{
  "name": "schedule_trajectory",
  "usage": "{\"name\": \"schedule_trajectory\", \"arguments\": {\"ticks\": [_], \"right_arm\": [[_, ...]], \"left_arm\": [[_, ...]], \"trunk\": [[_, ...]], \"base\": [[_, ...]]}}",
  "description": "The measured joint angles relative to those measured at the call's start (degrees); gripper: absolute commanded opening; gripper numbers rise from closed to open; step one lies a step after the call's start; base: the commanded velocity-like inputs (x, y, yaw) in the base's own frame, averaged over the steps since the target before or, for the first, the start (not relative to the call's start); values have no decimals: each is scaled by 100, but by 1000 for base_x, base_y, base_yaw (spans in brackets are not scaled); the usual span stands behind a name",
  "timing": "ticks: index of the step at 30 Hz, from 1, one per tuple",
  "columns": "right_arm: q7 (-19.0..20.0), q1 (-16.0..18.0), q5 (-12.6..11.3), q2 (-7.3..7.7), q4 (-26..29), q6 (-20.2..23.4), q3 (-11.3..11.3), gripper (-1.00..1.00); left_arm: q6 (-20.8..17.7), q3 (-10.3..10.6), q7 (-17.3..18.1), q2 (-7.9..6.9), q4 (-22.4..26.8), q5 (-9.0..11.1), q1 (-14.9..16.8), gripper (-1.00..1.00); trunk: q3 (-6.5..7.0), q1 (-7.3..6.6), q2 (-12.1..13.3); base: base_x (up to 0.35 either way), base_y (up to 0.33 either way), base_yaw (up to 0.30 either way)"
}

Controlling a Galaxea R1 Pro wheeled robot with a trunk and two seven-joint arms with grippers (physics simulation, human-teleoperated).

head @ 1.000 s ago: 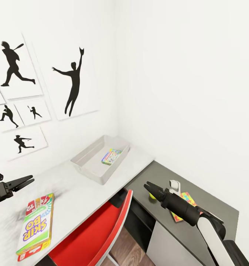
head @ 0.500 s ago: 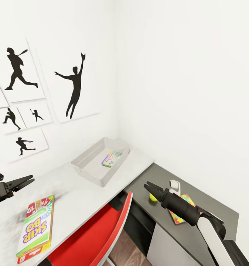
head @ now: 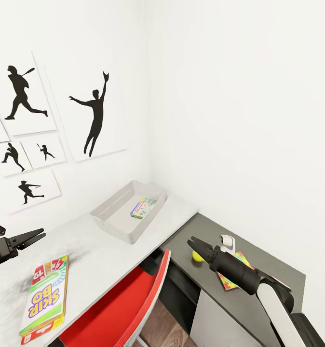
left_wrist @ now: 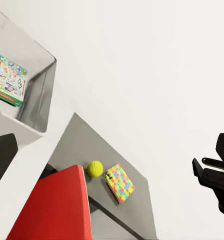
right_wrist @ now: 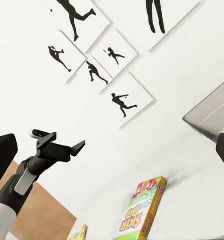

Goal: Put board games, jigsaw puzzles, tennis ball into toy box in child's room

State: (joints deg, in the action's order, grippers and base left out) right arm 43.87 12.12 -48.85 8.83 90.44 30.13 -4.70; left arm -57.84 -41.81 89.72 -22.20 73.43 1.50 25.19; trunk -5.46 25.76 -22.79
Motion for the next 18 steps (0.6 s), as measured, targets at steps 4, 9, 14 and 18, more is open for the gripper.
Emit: {"name": "schedule_trajectory", "arguments": {"ticks": [4,9,14,18], "right_arm": [[0,2,0,6,1,1,-1,100],[0,-1,1,-22,1,1,-20,100],[1,1,0,-9,1,1,-4,100],[0,1,1,-10,1,1,0,100]], "left_arm": [[0,1,0,-3,2,1,0,100],[0,1,0,-3,3,1,0,100],[0,1,0,-4,3,1,0,100],[0,1,0,-3,3,1,0,100]], "trunk": [[7,-1,0],[17,-1,0],[27,-1,0],[35,-2,0]], "base": [[-81,0,-253],[-17,0,-273],[-3,0,-278],[0,0,-278]]}}
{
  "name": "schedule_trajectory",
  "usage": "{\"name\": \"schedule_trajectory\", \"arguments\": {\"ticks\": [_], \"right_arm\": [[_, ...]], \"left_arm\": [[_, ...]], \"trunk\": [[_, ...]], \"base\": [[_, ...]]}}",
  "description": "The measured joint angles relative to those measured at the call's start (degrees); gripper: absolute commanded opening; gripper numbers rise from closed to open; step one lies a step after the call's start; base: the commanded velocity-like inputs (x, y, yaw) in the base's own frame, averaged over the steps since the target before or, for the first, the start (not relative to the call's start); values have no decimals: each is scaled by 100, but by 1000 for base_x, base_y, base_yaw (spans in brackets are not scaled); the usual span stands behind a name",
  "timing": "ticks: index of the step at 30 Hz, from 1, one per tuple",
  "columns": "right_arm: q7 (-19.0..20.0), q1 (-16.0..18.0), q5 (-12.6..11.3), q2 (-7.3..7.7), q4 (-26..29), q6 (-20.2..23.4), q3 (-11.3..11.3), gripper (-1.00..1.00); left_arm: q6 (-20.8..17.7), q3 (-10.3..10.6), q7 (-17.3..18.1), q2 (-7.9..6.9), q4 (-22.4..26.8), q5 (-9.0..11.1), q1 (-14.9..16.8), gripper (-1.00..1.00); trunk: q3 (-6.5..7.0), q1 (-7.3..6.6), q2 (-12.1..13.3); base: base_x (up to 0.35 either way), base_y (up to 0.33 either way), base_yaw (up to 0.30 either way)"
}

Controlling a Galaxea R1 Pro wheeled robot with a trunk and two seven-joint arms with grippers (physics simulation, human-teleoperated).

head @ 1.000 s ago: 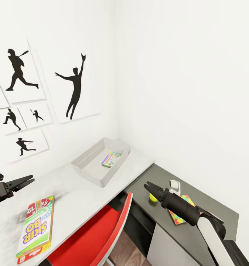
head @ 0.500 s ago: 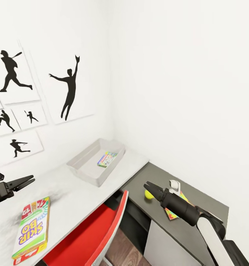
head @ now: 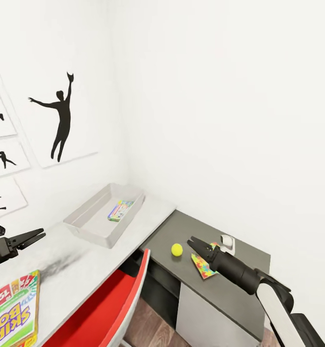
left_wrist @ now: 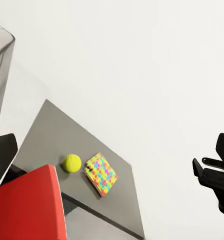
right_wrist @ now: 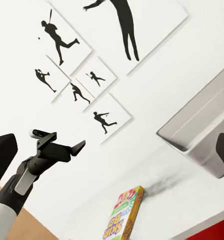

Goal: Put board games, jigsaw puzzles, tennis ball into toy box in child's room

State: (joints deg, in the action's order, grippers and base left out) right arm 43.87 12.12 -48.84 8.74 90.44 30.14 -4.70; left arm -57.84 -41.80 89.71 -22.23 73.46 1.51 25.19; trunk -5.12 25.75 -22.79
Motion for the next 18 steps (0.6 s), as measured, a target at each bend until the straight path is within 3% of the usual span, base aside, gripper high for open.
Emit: {"name": "schedule_trajectory", "arguments": {"ticks": [18], "right_arm": [[9,0,0,37,0,0,1,100]], "left_arm": [[0,43,0,9,0,0,0,100]], "trunk": [[36,0,0]], "base": [[0,0,-279]]}}
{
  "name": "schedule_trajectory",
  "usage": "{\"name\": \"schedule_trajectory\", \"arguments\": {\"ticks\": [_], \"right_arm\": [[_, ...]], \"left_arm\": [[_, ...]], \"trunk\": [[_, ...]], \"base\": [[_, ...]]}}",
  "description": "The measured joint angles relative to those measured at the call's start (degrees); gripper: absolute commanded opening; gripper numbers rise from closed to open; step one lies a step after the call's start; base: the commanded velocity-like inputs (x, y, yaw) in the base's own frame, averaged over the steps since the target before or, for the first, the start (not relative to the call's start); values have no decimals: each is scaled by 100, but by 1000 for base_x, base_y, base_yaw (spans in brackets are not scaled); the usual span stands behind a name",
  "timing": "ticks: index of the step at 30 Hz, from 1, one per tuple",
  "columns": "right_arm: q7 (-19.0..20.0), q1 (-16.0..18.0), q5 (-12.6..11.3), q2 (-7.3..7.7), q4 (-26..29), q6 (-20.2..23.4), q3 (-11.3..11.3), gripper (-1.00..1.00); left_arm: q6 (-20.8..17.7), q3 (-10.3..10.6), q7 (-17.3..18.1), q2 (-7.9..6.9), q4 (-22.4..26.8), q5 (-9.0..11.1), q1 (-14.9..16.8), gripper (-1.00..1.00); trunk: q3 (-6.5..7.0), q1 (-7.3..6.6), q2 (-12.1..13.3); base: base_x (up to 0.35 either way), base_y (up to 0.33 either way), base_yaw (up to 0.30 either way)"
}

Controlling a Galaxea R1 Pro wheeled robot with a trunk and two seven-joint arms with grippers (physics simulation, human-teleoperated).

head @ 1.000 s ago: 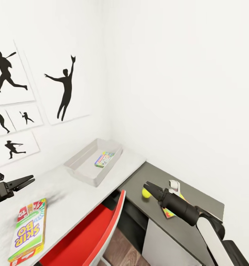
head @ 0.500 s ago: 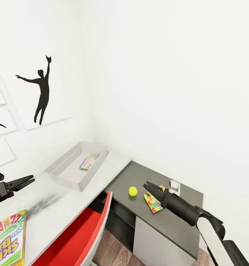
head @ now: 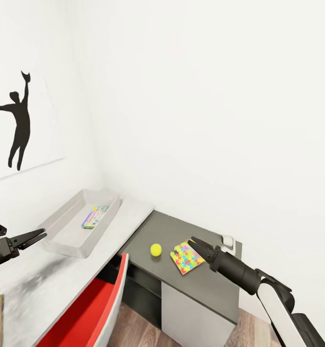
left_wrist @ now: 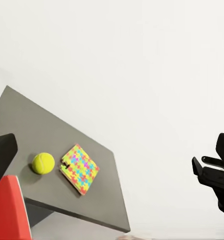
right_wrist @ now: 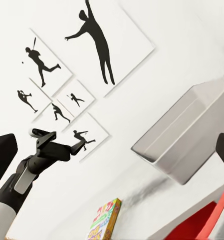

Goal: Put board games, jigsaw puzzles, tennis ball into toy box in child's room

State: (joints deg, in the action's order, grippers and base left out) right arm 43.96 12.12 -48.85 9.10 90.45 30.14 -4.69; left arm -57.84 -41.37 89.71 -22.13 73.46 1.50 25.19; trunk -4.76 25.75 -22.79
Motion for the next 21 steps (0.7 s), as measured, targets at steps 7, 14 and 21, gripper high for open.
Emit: {"name": "schedule_trajectory", "arguments": {"ticks": [7,14,21], "right_arm": [[0,0,0,-5,0,0,0,100],[0,0,0,-1,0,0,0,100],[0,1,0,0,0,0,7,100]], "left_arm": [[1,-5,0,-7,0,-1,0,100],[0,-6,0,-7,0,1,0,100],[0,-6,0,-6,0,0,0,100]], "trunk": [[14,1,0],[28,2,1],[42,1,0]], "base": [[-16,0,-279],[-143,0,-279],[-180,0,-279]]}}
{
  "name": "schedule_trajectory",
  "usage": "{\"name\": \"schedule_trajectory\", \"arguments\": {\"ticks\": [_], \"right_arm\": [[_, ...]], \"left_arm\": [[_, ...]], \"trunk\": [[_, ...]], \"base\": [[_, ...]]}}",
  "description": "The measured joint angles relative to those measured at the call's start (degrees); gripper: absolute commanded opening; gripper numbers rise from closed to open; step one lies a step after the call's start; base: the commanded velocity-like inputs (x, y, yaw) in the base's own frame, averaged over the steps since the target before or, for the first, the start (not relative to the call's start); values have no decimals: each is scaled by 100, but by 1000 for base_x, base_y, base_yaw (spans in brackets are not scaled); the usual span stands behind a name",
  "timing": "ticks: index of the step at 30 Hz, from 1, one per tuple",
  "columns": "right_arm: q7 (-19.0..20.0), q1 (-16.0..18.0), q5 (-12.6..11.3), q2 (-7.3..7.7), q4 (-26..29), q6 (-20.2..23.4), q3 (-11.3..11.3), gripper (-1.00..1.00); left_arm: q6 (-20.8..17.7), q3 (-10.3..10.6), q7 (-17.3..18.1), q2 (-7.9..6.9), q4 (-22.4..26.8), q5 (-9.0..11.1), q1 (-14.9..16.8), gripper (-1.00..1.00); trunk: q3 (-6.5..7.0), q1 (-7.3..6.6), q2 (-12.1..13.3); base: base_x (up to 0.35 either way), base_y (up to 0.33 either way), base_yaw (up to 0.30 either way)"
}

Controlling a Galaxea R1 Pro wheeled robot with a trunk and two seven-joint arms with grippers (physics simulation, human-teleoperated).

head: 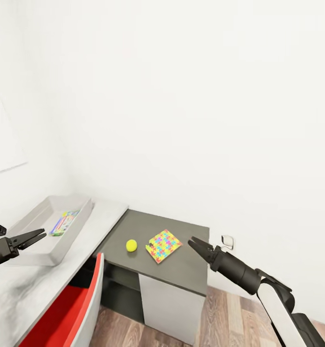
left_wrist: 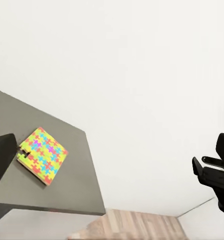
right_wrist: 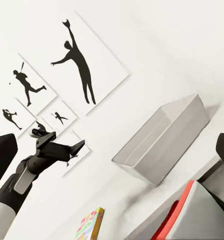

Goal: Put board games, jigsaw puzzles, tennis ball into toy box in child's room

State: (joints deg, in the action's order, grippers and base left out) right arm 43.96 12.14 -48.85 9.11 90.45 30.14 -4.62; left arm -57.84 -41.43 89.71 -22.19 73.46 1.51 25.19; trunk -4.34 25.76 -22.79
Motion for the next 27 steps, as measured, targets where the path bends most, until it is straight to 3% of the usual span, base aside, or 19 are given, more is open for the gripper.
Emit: {"name": "schedule_trajectory", "arguments": {"ticks": [10,19,27], "right_arm": [[-5,-1,0,0,0,0,2,100],[-9,0,-4,0,0,0,2,100],[-9,1,-8,2,0,0,25,100]], "left_arm": [[0,-2,0,-3,0,-1,0,100],[0,2,0,-1,0,-3,0,100],[0,5,0,4,0,-2,0,100]], "trunk": [[20,-1,0],[38,1,0],[53,-1,0]], "base": [[-22,0,-279],[-200,0,-279],[-40,0,-279]]}}
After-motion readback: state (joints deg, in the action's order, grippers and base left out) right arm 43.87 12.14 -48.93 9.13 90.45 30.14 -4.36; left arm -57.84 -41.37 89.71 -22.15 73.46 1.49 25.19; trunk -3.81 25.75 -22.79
